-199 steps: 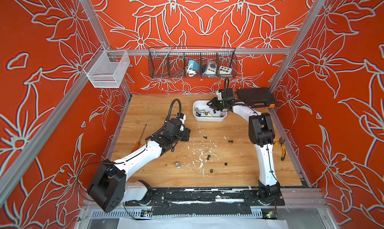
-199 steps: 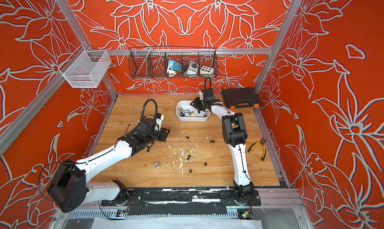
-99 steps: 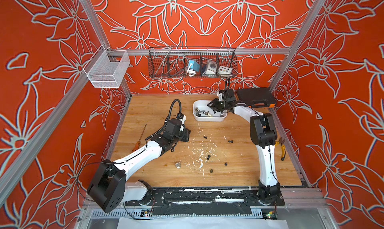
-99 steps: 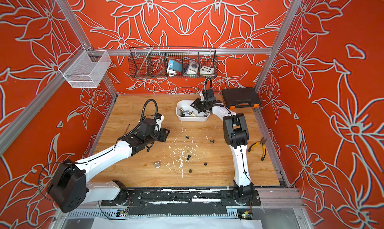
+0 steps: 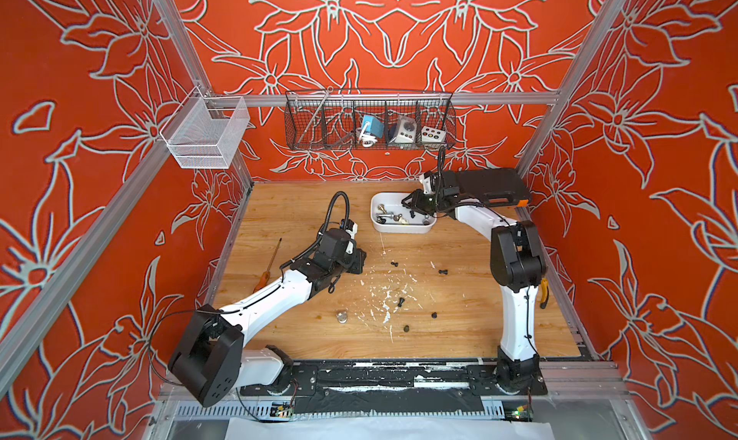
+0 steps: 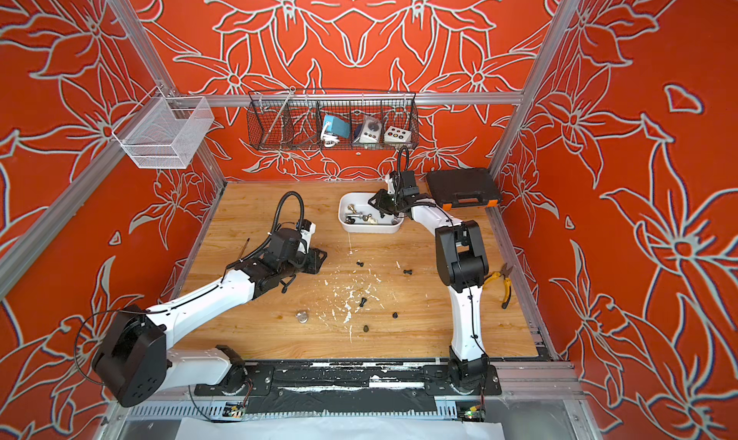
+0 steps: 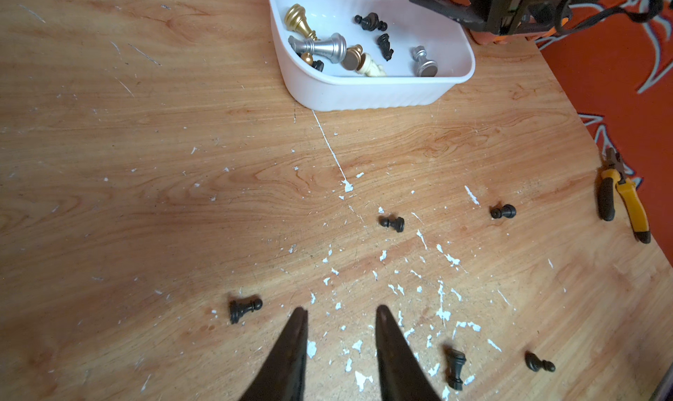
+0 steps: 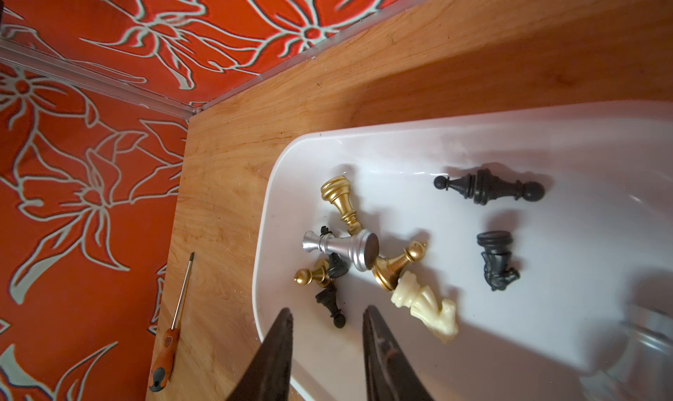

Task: Put the chess pieces into the storage box
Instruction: Pick up the chess piece at the center of the board.

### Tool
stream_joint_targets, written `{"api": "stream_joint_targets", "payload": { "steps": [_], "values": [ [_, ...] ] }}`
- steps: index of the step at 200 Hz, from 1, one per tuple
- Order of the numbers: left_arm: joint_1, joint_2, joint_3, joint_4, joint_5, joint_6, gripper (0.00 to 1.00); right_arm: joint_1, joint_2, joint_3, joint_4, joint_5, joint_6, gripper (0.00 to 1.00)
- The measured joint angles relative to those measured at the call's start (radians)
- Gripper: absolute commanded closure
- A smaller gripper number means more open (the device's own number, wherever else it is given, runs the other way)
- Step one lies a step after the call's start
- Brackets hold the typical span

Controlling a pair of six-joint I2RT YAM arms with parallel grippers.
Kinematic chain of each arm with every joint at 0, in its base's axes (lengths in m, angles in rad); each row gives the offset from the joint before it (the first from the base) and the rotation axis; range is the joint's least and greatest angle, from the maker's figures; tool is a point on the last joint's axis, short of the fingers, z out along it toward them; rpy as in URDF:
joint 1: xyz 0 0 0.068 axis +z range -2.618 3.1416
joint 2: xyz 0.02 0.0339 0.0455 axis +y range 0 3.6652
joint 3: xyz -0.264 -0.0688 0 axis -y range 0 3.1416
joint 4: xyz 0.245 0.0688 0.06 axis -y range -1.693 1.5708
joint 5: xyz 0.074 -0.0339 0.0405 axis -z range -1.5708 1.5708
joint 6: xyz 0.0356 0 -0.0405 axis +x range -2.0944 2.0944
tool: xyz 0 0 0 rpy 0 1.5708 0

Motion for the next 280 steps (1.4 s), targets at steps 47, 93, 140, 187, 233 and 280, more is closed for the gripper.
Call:
{"api": "stream_joint_targets", "payload": {
  "steps": [47,93,140,187,233,280],
  "values": [
    [-0.007,0.058,0.011,-0.008,0.043,0.047,0.66,0.0,-0.143,-0.112,-0.033,0.019,-0.071,0.64],
    [-0.023,0.16,0.132,-0.039,0.105,0.249,0.66,-0.003,-0.318,-0.256,-0.06,0.047,-0.151,0.64],
    [-0.047,0.233,0.201,-0.055,0.15,0.534,0.64,-0.052,-0.468,-0.423,-0.086,0.087,-0.196,0.64],
    [-0.073,0.301,0.225,-0.051,0.233,0.874,0.61,-0.155,-0.614,-0.581,-0.113,0.098,-0.216,0.63],
    [-0.084,0.465,0.398,-0.118,0.255,1.125,0.59,-0.235,-0.734,-0.702,-0.127,0.097,-0.231,0.63],
    [-0.112,0.633,0.549,-0.24,0.209,1.293,0.58,-0.274,-0.832,-0.821,-0.151,0.096,-0.233,0.62]
  ]
}}
